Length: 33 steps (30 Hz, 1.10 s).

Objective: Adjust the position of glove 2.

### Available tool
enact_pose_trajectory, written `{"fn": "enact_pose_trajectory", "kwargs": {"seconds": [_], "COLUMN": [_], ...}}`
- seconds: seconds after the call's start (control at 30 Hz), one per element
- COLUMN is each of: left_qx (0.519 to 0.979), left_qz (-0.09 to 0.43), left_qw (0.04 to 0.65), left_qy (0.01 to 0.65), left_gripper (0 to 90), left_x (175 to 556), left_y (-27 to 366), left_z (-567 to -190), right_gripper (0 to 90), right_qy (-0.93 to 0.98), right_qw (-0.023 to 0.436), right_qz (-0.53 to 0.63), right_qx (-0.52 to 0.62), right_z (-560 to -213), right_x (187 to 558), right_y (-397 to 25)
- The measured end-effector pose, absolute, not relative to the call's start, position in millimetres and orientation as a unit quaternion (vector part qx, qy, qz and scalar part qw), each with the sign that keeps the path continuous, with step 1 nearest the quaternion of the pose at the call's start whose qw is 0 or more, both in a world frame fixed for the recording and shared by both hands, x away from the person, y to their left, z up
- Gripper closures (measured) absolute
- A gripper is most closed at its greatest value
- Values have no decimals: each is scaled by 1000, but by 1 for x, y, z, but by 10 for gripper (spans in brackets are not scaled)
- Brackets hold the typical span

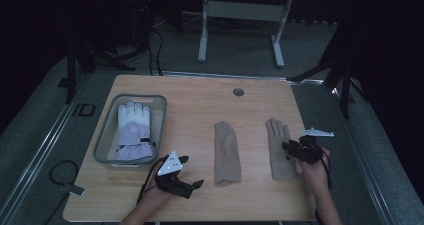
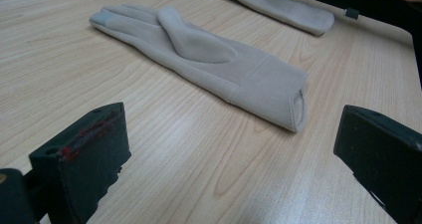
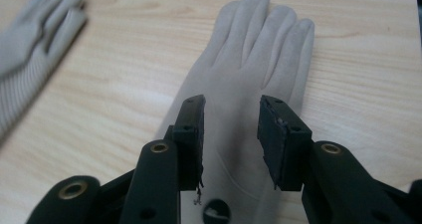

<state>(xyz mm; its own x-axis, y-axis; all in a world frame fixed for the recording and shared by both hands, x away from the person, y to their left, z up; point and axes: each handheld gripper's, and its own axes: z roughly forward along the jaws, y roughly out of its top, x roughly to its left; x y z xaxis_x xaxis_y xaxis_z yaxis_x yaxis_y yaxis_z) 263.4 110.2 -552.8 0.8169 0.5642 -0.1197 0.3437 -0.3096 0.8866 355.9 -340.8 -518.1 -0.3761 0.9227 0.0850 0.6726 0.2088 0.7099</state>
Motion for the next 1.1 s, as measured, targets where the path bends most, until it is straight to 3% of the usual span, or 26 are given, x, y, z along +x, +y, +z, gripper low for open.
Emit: {"fn": "enact_pose_trajectory", "kwargs": {"seconds": [0.43,0.5,0.53,0.57,0.67,0.87,1.1], "left_qx": [804,805,806,805,804,804,804], "left_qz": [104,107,109,108,108,106,105], "left_qw": [514,511,508,509,509,512,512], "left_qy": [280,281,283,285,287,283,284], "left_gripper": [10,10,10,9,10,10,10], "left_x": [263,263,263,263,264,263,264], "left_y": [109,109,109,110,110,109,109], "left_z": [-553,-553,-553,-554,-554,-553,-554], "right_gripper": [575,601,641,752,815,846,851], "right_qy": [795,796,793,790,784,757,727], "right_qw": [177,178,185,188,197,196,225], "right_qz": [334,333,338,342,348,349,355], "right_qx": [475,473,471,472,475,516,543], "right_z": [-540,-547,-548,-549,-551,-550,-527], "right_x": [357,358,356,355,351,350,345], "right_y": [-344,-344,-344,-344,-342,-338,-332]}}
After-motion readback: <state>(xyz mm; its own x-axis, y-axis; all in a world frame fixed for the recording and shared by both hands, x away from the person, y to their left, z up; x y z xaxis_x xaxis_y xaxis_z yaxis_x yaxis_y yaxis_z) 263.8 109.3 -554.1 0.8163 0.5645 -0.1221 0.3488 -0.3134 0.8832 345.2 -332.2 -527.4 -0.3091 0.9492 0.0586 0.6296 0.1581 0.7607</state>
